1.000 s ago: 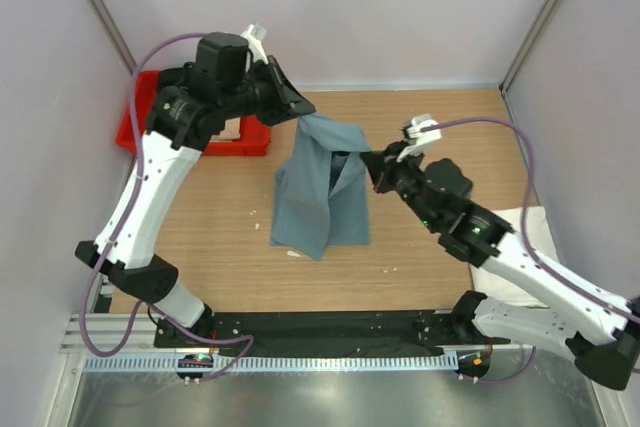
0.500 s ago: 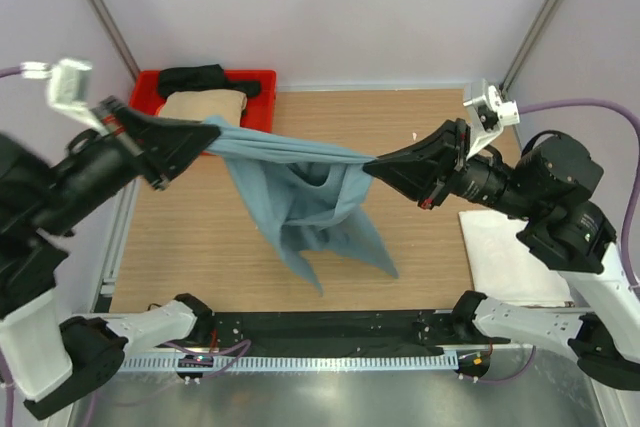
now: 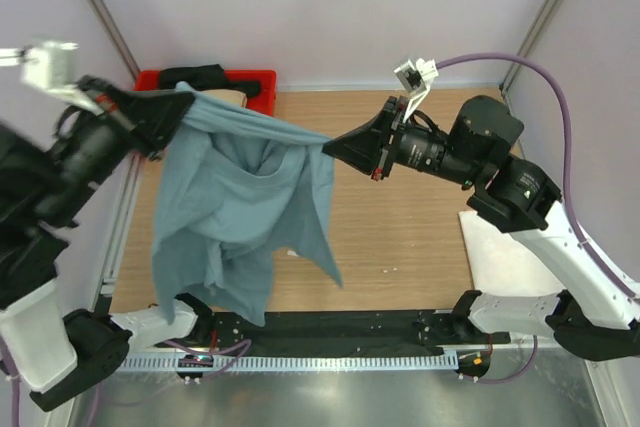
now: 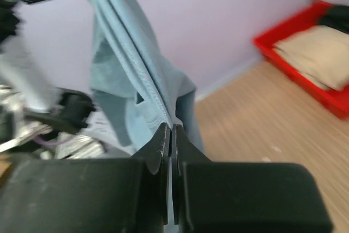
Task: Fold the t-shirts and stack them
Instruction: Flatten the tshirt out
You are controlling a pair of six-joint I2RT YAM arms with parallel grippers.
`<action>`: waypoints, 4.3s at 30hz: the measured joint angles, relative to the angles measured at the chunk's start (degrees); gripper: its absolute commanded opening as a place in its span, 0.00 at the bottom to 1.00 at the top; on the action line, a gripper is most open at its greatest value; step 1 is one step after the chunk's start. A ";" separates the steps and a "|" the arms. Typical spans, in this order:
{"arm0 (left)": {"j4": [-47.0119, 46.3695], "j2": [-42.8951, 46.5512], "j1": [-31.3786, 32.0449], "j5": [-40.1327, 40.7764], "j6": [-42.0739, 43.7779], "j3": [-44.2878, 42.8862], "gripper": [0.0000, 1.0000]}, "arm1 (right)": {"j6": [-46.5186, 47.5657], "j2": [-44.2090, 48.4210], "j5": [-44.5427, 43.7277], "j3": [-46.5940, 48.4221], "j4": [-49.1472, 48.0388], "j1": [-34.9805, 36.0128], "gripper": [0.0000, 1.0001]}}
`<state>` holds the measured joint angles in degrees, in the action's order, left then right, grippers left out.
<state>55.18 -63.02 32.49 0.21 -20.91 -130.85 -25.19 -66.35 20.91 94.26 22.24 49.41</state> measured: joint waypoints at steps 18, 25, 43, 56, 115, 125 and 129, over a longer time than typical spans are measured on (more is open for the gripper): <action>5.11 -49.13 -0.37 3.65 -2.56 16.63 1.00 | -2.25 12.20 -46.23 -28.44 33.94 -2.45 0.01; 1.18 -31.34 -0.37 0.81 -1.31 38.23 0.75 | -5.25 12.33 -44.02 -31.47 34.12 -5.16 0.01; -6.58 -41.31 -0.48 1.86 -0.72 49.55 0.39 | -6.49 12.44 -38.53 -32.48 31.67 -7.69 0.01; -6.38 -44.72 -0.74 1.86 -0.94 49.83 0.31 | -6.69 13.35 -37.62 -32.57 31.56 -8.44 0.01; -13.07 -4.11 -1.16 31.63 20.11 -4.55 0.00 | 5.01 5.88 1.07 -10.21 9.14 -9.22 0.01; -30.80 4.90 2.16 31.95 32.37 -8.28 0.00 | -3.63 5.73 15.37 -1.86 4.72 -7.08 0.01; -34.82 4.31 4.94 34.36 36.28 -6.82 0.00 | 2.56 7.45 3.89 1.14 16.13 -6.93 0.01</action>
<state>20.36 -58.72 37.43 34.57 15.38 -137.67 -22.63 -58.89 24.80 95.39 38.37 42.48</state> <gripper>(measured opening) 0.008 0.039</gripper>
